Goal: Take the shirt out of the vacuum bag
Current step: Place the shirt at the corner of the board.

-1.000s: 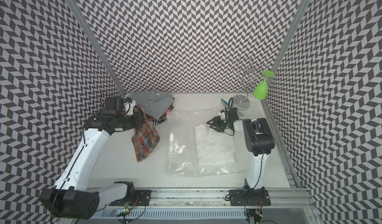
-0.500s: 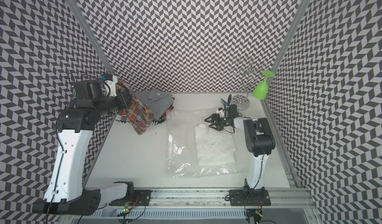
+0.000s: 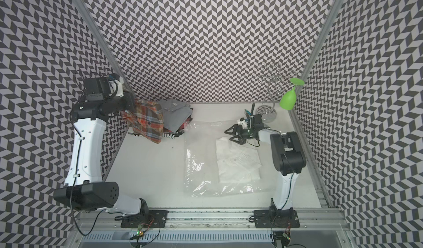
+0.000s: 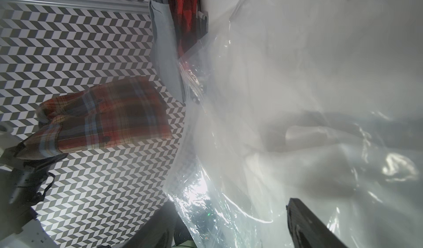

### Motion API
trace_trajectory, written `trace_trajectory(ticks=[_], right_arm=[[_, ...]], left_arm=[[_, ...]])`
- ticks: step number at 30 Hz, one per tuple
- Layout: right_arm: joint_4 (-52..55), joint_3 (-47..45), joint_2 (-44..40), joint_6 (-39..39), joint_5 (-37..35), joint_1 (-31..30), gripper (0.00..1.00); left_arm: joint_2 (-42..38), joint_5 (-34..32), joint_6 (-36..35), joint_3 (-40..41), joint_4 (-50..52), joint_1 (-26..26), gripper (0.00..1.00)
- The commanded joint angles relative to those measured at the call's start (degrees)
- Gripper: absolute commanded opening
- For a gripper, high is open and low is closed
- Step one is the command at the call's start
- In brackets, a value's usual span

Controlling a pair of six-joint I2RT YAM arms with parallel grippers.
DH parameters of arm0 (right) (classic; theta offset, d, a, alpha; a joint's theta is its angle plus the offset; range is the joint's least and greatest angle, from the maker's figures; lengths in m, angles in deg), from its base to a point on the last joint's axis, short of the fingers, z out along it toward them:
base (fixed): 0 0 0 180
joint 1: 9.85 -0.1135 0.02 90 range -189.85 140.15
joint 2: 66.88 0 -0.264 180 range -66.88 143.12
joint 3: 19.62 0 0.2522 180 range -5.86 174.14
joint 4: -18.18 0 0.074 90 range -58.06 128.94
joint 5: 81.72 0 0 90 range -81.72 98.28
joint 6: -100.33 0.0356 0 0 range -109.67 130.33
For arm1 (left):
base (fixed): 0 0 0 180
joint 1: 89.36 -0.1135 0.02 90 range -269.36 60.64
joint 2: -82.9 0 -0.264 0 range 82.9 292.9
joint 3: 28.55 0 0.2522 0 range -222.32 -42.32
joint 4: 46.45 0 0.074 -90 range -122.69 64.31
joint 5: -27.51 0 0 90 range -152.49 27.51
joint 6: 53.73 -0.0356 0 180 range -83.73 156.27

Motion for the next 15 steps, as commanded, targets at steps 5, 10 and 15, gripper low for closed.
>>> trace_trajectory(ticks=[5, 10, 15], right_arm=[[1.5, 0.75, 0.04, -1.81, 0.04, -0.2, 0.78], [3.16, 0.58, 0.08, -2.66, -0.47, -0.09, 0.78], [3.74, -0.75, -0.05, -2.99, -0.83, -0.03, 0.79]], left_arm=[[3.96, 4.15, -6.56, -5.57, -5.13, -5.22, 0.0], [15.76, 5.88, -7.99, -16.06, -5.02, -5.14, 0.0], [29.98, 8.39, -9.85, -26.22, -5.82, -1.75, 0.0]])
